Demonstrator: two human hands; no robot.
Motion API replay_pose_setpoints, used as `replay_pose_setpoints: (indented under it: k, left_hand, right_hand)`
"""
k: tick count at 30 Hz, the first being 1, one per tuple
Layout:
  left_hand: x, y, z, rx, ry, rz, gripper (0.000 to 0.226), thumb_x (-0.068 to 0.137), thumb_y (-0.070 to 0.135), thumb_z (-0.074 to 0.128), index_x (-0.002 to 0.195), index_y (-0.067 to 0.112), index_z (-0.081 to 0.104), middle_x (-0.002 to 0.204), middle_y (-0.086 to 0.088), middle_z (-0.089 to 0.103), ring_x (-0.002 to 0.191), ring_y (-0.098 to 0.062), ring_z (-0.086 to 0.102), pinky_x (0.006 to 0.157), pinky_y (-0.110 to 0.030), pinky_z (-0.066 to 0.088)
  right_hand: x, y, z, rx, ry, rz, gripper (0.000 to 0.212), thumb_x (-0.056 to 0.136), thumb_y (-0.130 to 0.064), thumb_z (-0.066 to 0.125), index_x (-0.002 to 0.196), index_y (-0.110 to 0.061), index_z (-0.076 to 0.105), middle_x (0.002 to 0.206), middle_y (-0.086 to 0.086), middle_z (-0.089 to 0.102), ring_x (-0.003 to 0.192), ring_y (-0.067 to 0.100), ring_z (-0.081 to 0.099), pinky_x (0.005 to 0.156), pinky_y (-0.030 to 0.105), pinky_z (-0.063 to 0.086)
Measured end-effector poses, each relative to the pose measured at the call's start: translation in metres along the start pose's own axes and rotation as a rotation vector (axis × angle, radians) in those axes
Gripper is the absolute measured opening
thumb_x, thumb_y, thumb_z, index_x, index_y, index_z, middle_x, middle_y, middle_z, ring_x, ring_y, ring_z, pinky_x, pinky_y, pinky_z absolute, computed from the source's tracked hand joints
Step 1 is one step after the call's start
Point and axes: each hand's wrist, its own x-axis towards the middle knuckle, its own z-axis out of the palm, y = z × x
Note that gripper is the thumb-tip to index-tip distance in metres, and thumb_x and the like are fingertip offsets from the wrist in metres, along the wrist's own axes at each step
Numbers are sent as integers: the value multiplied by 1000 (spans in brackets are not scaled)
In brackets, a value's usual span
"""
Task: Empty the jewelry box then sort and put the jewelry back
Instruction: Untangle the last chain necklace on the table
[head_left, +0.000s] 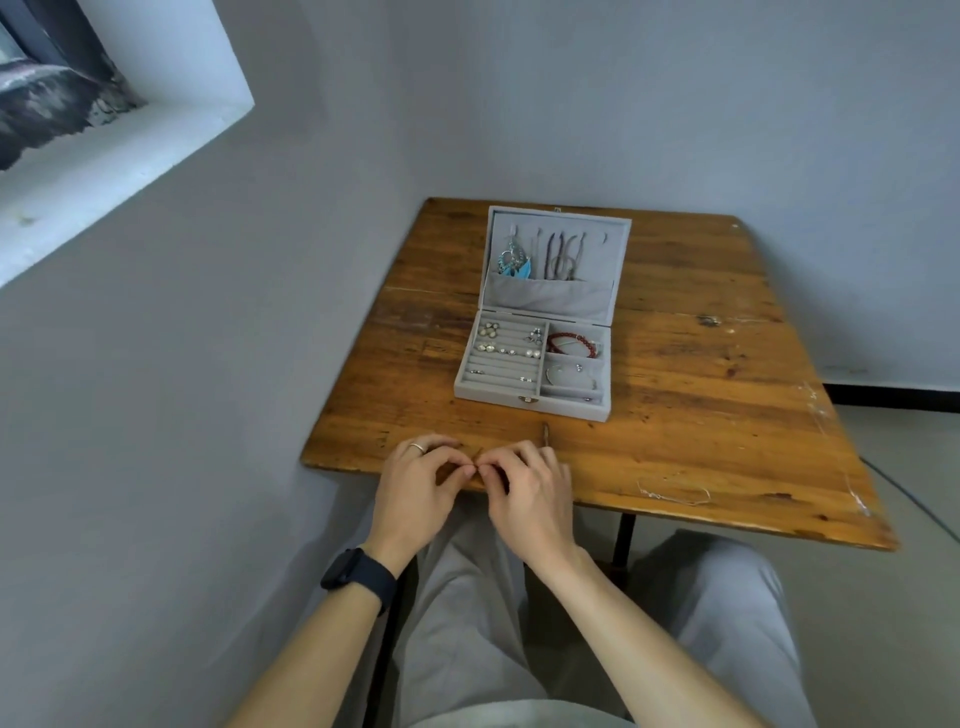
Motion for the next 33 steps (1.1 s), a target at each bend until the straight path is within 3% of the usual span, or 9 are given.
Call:
replay_pose_setpoints:
  k: [3,6,11,16,23,26,30,33]
  left_hand:
    - [0,6,0,6,-33,-8,8,90,35,71,96,31,76,112,15,64,112,-6,48,100,-35,41]
    - [3,22,3,-41,-75,-2,9,93,36,67,98,32,73,104,19,66,105,-4,53,92,-26,43]
    - [27,77,25,-166,-125,110,10,95,35,66,102,30,72,102,20,66,102,0,57,87,-20,47]
    - [75,149,69,-192,-242,235,11,96,37,64,101,29,71,102,16,68,100,-3,59,88,-27,51]
    - [179,228,149,-140,-379,294,10,96,36,63,98,31,72,104,11,70,102,-8,60,88,-27,50]
    - [225,250,186,-136,-400,247,10,97,33,63,99,28,72,107,8,69,101,-9,60,85,-24,49]
    - [277,262,231,-89,-409,210,13,97,35,62,102,28,72,112,5,67,106,-14,60,91,-36,55]
    - [308,265,259,-20,-372,245,17,97,34,62,104,24,74,115,3,64,113,-17,55,94,-35,52]
  right_hand:
    - [-2,2,-12,175,-9,60,7,96,-24,63,98,-28,67,99,-14,59,89,5,56,75,25,45]
    - [-10,11,-42,366,25,163,7,97,-23,62,99,-29,65,100,-15,59,94,-3,58,79,9,45]
    - [-15,52,-108,384,143,267,8,95,-24,62,101,-27,66,101,-14,63,97,0,59,78,4,43]
    - [-5,116,-163,315,227,399,10,96,-28,61,103,-25,67,104,-10,67,99,7,60,74,14,43]
    - [44,212,-217,141,234,461,9,99,-29,57,97,-34,65,102,-22,61,92,-4,57,69,8,42]
    - [79,254,-224,44,209,484,10,100,-33,54,99,-34,64,108,-14,57,91,5,59,70,18,45]
    - [129,305,-219,-97,177,468,8,100,-29,57,98,-30,64,113,-7,59,107,17,54,79,25,41]
    - [168,334,-206,-128,155,450,9,99,-27,58,94,-30,65,113,-3,63,111,22,50,85,29,40]
